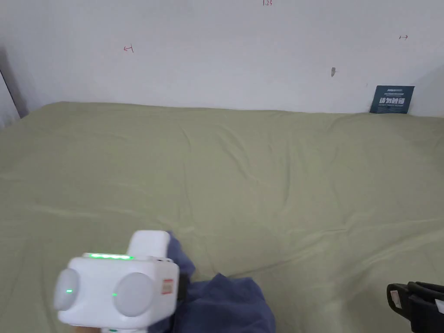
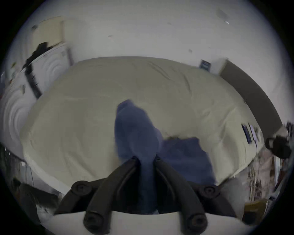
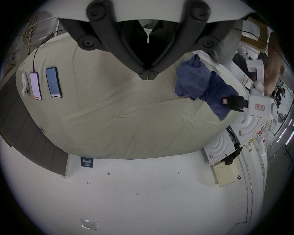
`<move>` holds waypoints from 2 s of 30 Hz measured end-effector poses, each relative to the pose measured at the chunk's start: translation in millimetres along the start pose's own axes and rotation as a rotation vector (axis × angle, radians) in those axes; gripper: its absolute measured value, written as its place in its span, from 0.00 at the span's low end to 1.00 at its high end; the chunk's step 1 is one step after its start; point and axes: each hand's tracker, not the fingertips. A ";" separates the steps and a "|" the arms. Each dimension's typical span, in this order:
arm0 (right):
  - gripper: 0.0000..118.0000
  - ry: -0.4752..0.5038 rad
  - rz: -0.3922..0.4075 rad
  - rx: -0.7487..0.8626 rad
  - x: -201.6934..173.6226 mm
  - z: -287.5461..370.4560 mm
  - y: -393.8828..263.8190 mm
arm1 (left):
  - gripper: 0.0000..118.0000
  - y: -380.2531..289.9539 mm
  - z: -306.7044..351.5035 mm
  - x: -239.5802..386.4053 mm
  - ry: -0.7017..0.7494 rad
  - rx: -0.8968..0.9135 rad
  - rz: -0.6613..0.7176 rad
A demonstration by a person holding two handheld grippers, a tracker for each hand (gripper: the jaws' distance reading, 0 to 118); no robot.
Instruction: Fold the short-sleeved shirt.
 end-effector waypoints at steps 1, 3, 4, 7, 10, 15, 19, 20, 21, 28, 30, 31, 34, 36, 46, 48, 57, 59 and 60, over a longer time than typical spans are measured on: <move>0.00 -0.008 -0.003 -0.002 1.5 1.0 -0.8 | 0.10 -1.6 -7.0 12.8 -0.036 -0.027 -0.011; 0.00 -0.019 -0.012 -0.001 4.8 3.7 -2.9 | 0.10 -6.7 -19.8 37.0 -0.133 -0.062 -0.036; 0.00 -0.020 -0.015 -0.001 5.6 5.0 -3.7 | 0.10 -9.1 -25.5 44.8 -0.171 -0.072 -0.035; 0.00 -0.031 -0.016 -0.005 7.7 5.6 -6.3 | 0.26 -12.2 -42.9 57.4 -0.296 -0.141 0.017; 0.00 -0.031 -0.012 -0.014 9.0 5.1 -8.8 | 0.88 -17.7 -54.7 45.3 -0.475 -0.137 0.165; 0.00 -0.020 -0.009 -0.021 5.6 4.3 -9.8 | 0.88 -16.9 -35.3 -8.0 -0.607 -0.013 0.340; 0.00 -0.008 -0.008 -0.020 0.9 2.5 -8.3 | 0.85 -30.7 -41.5 -38.8 -0.639 0.052 0.438; 0.00 -0.004 -0.008 -0.018 -0.9 2.7 -8.1 | 0.80 -35.8 -49.5 -41.2 -0.659 0.039 0.457; 0.00 0.000 -0.008 -0.018 -2.5 2.6 -8.3 | 0.63 -40.1 -60.0 -39.1 -0.683 0.008 0.473; 0.00 0.015 -0.024 -0.012 -9.6 4.1 -10.6 | 0.06 -84.7 -119.3 18.4 -0.729 -0.159 0.523; 0.00 0.023 -0.026 -0.019 -12.1 0.5 -9.7 | 0.05 -95.1 -123.2 27.3 -0.759 -0.131 0.592; 0.00 0.028 -0.028 -0.022 -13.5 -2.4 -9.0 | 0.05 -95.7 -125.1 25.9 -0.754 -0.114 0.595; 0.00 0.084 -0.052 -0.036 -19.2 -19.3 -5.2 | 0.05 -82.5 -107.0 24.3 -0.719 -0.128 0.578; 0.00 0.156 -0.082 -0.035 -25.1 -36.2 -1.0 | 0.05 -71.9 -74.9 12.8 -0.700 -0.119 0.602; 0.00 0.718 -0.214 -0.239 -74.4 -186.2 -13.3 | 0.05 -36.0 21.6 -140.0 -0.399 0.102 0.589; 0.00 0.812 -0.265 -0.314 -84.6 -217.9 -26.8 | 0.05 -41.3 1.7 -156.1 -0.403 0.043 0.571; 0.00 0.851 -0.512 -0.420 -45.1 -269.7 -68.8 | 0.64 -65.6 -63.6 -134.4 -0.646 -0.108 0.613; 0.00 0.879 -0.525 -0.429 -40.3 -272.6 -71.8 | 0.65 -65.8 -66.5 -135.5 -0.746 -0.023 0.627; 0.00 0.880 -0.524 -0.425 -40.7 -271.1 -71.5 | 0.67 -63.7 -68.6 -133.5 -0.782 -0.009 0.634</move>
